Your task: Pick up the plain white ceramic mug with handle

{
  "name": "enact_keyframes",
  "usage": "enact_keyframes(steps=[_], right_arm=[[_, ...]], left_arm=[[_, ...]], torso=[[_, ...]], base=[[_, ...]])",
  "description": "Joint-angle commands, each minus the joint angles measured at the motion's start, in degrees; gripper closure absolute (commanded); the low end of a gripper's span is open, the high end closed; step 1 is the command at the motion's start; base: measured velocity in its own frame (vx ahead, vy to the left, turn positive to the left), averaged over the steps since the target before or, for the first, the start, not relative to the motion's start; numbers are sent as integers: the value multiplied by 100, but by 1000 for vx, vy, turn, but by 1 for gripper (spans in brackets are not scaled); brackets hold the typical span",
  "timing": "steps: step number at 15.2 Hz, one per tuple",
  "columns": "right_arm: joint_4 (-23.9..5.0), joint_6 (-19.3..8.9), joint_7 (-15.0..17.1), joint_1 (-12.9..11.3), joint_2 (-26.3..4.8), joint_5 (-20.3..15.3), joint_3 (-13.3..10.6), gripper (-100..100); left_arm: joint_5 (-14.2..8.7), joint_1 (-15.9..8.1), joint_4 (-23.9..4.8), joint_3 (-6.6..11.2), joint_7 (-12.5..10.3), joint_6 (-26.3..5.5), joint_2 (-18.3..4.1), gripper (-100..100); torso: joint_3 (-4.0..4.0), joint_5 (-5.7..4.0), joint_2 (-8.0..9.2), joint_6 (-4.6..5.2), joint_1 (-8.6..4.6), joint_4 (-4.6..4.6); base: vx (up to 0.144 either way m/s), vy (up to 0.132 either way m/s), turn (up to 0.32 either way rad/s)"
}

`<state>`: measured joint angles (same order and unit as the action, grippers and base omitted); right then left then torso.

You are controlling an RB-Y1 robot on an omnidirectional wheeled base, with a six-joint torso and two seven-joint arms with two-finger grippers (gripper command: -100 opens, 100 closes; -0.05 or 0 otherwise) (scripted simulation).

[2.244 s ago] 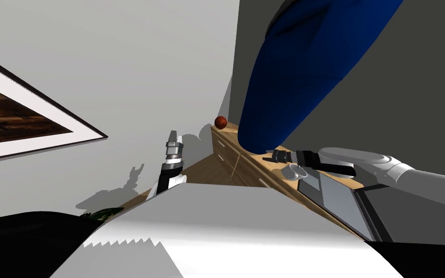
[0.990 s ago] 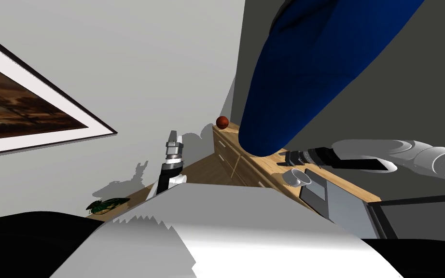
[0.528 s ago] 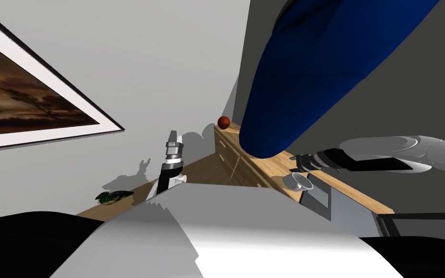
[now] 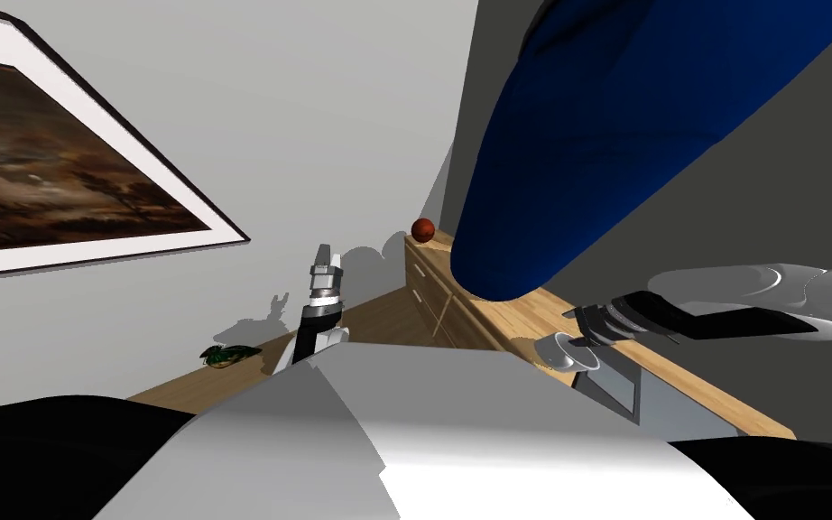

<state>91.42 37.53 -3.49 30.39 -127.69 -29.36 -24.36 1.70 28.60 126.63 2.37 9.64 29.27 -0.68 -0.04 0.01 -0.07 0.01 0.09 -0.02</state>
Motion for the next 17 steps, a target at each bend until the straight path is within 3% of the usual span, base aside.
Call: enact_keyframes(steps=[1,6,8,12,13,14,17], right_arm=[[-19,10,-9,257,-9,-104,-79,-100],[19,29,-32,580,20,-210,-267,-100],[15,33,-95,468,16,-166,-361,-100],[-120,-199,-203,666,480,-334,-424,-100],[-93,-130,-136,681,381,-330,-329,-100],[-95,-155,-137,696,405,-343,-327,100],[-92,-154,-140,694,404,-343,-327,100]], left_arm=[[0,0,0,0,0,0,0,0],[0,0,0,0,0,0,0,0],[0,1,0,0,0,0,0,0],[0,0,0,0,0,0,0,0],[0,0,0,0,0,0,0,0],[0,0,0,0,0,0,0,0],[0,0,0,0,0,0,0,0]], torso=[[0,0,0,0,0,0],[-5,1,-9,0,9,-2],[-5,2,-8,2,11,-2],[4,0,8,1,3,2],[5,-1,9,2,2,2],[6,1,11,2,2,3],[6,-1,11,-1,-3,2]], base=[[52,11,113],[58,22,101],[36,17,4],[19,10,90],[12,3,31],[0,0,0],[0,1,1]])
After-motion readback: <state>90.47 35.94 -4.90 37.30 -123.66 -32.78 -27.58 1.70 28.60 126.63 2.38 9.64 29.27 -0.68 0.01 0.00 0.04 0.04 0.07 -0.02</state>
